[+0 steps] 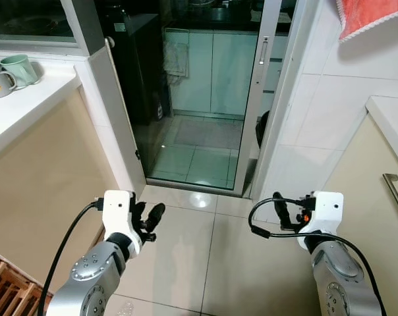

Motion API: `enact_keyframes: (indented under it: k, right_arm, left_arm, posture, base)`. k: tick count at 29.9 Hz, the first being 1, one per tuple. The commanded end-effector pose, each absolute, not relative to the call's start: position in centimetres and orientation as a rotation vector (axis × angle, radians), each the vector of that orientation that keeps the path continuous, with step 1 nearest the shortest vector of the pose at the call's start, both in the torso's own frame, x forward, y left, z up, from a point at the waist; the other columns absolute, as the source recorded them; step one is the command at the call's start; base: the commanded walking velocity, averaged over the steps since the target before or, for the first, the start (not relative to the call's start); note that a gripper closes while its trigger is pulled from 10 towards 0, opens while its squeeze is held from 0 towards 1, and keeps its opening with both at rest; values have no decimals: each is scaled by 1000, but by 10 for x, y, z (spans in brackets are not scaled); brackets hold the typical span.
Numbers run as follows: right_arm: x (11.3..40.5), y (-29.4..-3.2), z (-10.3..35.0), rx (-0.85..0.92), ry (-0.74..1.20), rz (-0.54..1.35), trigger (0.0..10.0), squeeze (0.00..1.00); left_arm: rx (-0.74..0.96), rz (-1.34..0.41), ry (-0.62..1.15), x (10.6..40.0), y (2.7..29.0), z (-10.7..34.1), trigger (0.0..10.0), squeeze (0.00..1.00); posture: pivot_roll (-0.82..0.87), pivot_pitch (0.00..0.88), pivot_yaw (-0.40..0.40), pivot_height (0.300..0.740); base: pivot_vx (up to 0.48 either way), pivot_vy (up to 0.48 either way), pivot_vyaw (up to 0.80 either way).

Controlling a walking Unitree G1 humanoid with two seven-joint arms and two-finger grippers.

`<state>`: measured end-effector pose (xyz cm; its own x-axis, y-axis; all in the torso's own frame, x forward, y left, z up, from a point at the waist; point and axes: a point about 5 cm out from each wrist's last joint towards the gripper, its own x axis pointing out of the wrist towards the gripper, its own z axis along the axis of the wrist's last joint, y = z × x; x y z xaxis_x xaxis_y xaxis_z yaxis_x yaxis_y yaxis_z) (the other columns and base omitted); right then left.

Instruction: Restocking fridge

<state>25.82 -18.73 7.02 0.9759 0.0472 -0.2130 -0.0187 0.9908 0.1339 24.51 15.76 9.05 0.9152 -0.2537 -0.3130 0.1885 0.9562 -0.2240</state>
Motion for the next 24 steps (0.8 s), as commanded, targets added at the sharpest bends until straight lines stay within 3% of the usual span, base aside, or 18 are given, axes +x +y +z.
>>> enact_keyframes:
  k: [1, 5, 10, 13, 18, 24]
  right_arm:
    - [279, -166, 68, 188, 290, 73, 10000, 0]
    - [308, -163, 91, 33, 161, 117, 10000, 0]
    - [313, -168, 98, 164, 134, 90, 10000, 0]
    - [313, -167, 99, 153, 131, 93, 10000, 0]
    - [288, -196, 106, 24, 56, 24, 10000, 0]
    - [270, -201, 90, 51, 113, 6, 10000, 0]
  left_arm:
    - [-152, -117, 330, 281, 170, 90, 10000, 0]
    - [-141, -217, 193, 277, 152, 106, 10000, 0]
    - [-134, -170, 170, 276, 156, 111, 10000, 0]
    - [-123, -159, 153, 280, 159, 112, 10000, 0]
    - [-34, -164, 134, 257, 175, 118, 10000, 0]
    - [17, -171, 120, 249, 179, 123, 10000, 0]
  posture:
    - [-66, 0, 23, 736]
    - [-53, 0, -11, 736]
    - [-49, 0, -17, 736]
    - [-58, 0, -10, 736]
    - [-60, 0, -3, 736]
    - [-50, 0, 7, 736]
  base:
    - [0, 0, 0]
    - [0, 0, 0]
    - [0, 0, 0]
    - [0, 0, 0]
    - [0, 0, 0]
    - [0, 0, 0]
